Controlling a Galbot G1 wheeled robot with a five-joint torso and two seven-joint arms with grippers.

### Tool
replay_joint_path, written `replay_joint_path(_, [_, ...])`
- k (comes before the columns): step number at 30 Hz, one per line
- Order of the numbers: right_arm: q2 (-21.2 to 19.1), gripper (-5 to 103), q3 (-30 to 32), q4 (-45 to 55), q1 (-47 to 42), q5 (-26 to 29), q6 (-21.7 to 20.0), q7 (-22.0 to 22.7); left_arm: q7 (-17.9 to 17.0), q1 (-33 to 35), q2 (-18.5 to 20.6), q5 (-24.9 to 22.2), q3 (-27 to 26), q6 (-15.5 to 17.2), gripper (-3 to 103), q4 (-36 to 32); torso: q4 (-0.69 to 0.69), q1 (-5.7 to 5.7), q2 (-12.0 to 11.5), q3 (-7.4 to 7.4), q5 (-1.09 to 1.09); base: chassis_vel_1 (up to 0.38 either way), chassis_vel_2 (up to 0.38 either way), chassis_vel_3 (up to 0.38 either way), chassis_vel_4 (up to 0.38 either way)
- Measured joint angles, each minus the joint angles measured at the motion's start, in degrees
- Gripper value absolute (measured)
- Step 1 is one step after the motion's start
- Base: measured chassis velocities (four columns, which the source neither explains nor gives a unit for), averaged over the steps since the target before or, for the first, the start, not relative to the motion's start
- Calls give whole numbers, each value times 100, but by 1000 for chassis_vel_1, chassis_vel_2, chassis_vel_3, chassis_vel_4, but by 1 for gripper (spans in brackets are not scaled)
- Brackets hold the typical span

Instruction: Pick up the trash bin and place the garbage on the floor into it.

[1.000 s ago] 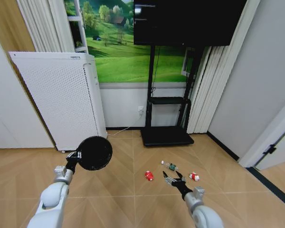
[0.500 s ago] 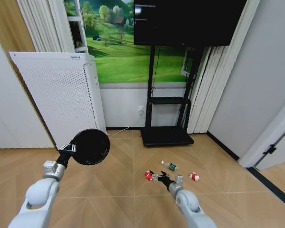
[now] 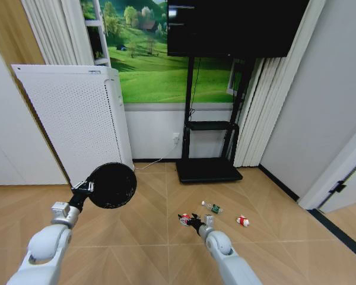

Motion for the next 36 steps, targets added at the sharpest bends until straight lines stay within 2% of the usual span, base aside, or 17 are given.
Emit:
replay_joint_path(2, [59, 100, -59, -217, 120, -224, 48, 14, -40, 33, 1, -40, -7, 35, 3, -42, 0, 0, 0, 0, 0, 0, 0, 0, 0])
replay_joint_path(8, [217, 100, -104, -742, 438, -442, 41, 39, -53, 138, 46, -117, -36, 114, 3, -177, 1, 0, 0, 0, 0, 0, 0, 0, 0])
replay_joint_path(21, [117, 100, 169, -831, 391, -402, 192, -57, -52, 186, -2, -89, -42, 150, 3, -243, 0, 0, 0, 0, 1, 0, 0, 0, 0])
replay_joint_path(36, [101, 100, 149, -941, 456, -425, 287, -121, -51, 225, -30, -95, -55, 171, 3, -250, 1, 0, 0, 0, 1, -42, 41, 43, -38])
